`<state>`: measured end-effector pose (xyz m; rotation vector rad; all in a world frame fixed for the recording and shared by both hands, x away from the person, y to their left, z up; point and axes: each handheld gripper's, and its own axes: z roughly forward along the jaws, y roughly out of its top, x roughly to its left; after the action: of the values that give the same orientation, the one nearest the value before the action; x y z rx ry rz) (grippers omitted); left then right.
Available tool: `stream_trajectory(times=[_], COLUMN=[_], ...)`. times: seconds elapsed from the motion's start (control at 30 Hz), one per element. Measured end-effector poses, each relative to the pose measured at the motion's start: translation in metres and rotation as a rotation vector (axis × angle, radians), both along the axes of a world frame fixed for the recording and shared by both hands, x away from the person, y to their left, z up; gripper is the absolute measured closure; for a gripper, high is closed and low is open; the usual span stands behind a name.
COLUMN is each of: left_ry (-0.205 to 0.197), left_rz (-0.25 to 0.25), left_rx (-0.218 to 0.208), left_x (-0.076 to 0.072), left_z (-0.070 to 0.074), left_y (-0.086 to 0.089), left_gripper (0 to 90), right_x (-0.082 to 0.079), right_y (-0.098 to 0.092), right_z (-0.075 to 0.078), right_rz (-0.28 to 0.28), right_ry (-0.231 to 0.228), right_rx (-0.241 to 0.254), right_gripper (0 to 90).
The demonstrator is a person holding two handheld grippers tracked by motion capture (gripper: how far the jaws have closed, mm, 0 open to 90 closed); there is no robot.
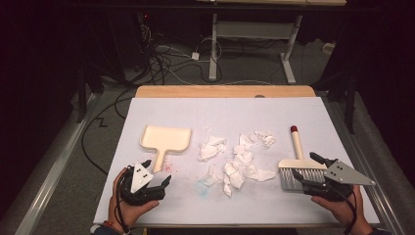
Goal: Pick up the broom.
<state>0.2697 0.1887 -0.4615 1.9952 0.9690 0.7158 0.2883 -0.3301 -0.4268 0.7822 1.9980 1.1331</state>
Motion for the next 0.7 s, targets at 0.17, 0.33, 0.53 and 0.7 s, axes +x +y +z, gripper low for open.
stream_trajectory(times=[0.17,0.33,0.53,0.7], left_ry=[0.014,0.021,0.041,0.034], left_rz=[-0.001,-0.009,0.009,0.018], left_rx=[0.004,0.008,-0.004,-0.013], left_x=[0.001,0.003,0.006,0.01], left_z=[-0.001,-0.002,-0.004,-0.003], left_y=[0.0,0.001,0.007,0.011], left_gripper=[18.9,19.0,19.0,19.0], right_x=[-0.001,-0.001,0.001,0.001], right_y=[-0.001,-0.003,-0.003,-0.004], right_z=[-0.001,0.0,-0.001,-0.002], right_rz=[0.002,-0.004,-0.012,-0.008], right_ry=[0.004,0.006,0.023,0.034], right_rx=[-0.002,-0.001,-0.006,-0.016], right_gripper=[23.9,23.9,24.1,24.0])
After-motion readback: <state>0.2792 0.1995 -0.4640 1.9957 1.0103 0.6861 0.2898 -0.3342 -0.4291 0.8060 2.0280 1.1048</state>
